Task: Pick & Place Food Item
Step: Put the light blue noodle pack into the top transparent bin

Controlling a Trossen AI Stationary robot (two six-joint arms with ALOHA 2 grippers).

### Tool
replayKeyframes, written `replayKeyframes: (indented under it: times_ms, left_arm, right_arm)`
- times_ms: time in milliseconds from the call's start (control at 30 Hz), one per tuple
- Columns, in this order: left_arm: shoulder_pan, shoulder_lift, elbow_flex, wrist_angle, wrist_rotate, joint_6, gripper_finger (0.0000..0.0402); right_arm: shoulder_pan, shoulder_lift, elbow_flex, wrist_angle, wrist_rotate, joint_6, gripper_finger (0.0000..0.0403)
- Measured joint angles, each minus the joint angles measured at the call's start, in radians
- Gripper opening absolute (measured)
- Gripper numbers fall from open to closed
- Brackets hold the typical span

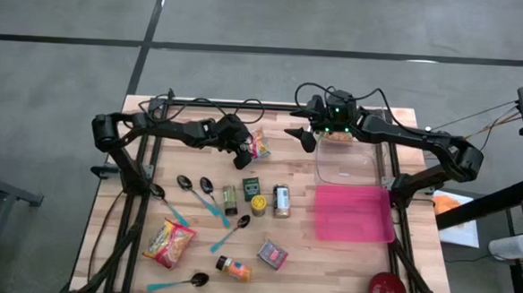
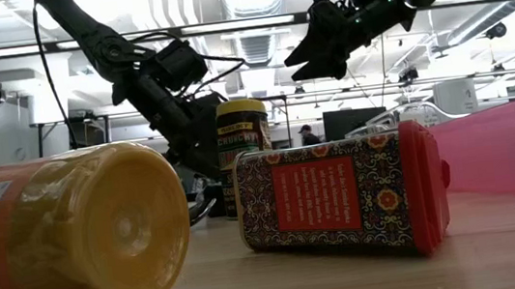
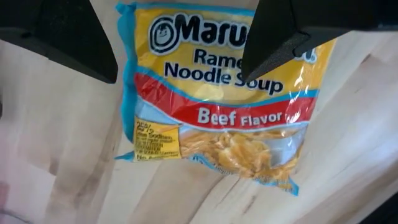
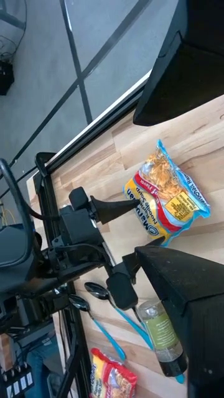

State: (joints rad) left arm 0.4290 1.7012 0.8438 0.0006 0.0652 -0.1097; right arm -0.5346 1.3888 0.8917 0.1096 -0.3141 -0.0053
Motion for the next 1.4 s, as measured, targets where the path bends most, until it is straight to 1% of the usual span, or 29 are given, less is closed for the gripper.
replayKeyframes:
  times_ms: [200, 433, 633, 1000, 1267, 1400]
  left_arm:
    - [0.000, 0.000, -0.050, 0.077, 0.006, -0.003, 0.0347]
    - [0.000, 0.000, -0.071, 0.144, 0.006, -0.003, 0.0347]
    - [0.000, 0.000, -0.113, 0.246, 0.006, 0.000, 0.0347]
    - [-0.001, -0.015, -0.209, 0.326, -0.006, 0.004, 0.0347]
    - [0.003, -0.028, -0.217, 0.371, -0.028, -0.003, 0.0347]
    - [0.004, 0.009, -0.216, 0.439, -0.028, 0.005, 0.0347]
  right_arm:
    - [0.000, 0.000, 0.000, 0.000, 0.000, 0.002, 0.0329]
    - [0.000, 0.000, 0.000, 0.000, 0.000, 0.003, 0.0329]
    - [0.000, 0.000, 0.000, 0.000, 0.000, 0.003, 0.0329]
    - [0.000, 0.000, 0.000, 0.000, 0.000, 0.005, 0.0329]
    - [0.000, 0.000, 0.000, 0.000, 0.000, 0.005, 0.0329]
    - [0.000, 0.000, 0.000, 0.000, 0.000, 0.005, 0.0329]
